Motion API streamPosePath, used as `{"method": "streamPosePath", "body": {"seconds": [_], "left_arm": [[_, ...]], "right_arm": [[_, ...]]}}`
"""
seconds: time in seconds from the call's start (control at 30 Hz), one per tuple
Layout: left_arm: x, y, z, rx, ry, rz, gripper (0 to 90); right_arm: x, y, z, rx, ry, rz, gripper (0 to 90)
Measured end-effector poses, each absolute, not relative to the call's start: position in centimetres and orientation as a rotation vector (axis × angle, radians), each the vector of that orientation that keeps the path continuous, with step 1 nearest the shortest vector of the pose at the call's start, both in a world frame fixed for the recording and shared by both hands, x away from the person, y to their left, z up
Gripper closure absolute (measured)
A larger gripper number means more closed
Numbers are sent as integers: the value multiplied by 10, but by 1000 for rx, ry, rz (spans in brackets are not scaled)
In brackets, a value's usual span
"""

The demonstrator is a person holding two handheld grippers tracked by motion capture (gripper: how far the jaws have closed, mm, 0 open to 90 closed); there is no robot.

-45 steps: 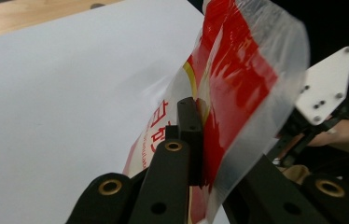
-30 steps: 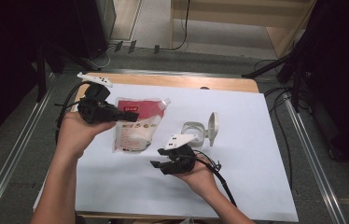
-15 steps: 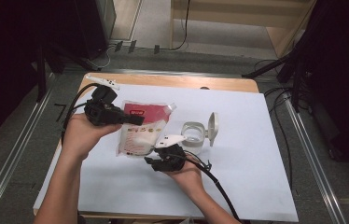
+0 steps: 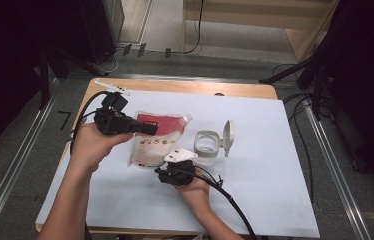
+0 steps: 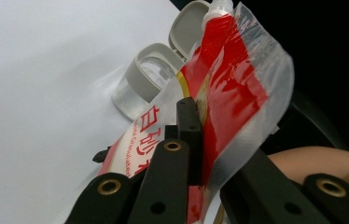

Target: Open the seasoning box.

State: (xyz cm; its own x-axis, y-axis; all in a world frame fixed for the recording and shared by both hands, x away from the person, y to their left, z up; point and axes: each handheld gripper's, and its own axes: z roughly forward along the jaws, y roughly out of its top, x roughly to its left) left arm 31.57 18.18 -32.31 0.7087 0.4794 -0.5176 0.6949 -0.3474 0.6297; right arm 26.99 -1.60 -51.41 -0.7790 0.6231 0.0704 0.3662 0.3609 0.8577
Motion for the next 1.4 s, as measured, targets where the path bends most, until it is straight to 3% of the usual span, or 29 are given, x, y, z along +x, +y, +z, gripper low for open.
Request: {"method": "streamPosePath", "body": {"seconds": [0.3,0.73,0.8,0.97,1.3,1.37,1.4], "left_arm": [[315,177,-322,1988,896,-288,897],[318,167,-330,2047,959,-190,847],[318,164,-332,2051,922,-243,899],[313,153,-327,2070,876,-248,900],[316,163,-329,1944,866,-414,900],[318,164,-332,1920,870,-463,900],[319,165,-334,1907,876,-473,900]], "right_arm": [[265,-21,-512,889,2357,1469,524],[251,-28,-505,780,2368,1508,542],[250,-27,-504,762,2368,1482,537],[250,-27,-506,761,2360,1481,526],[255,-24,-513,786,2262,1503,447],[255,-25,-515,771,2208,1546,447],[251,-24,-513,735,2181,1534,494]]}}
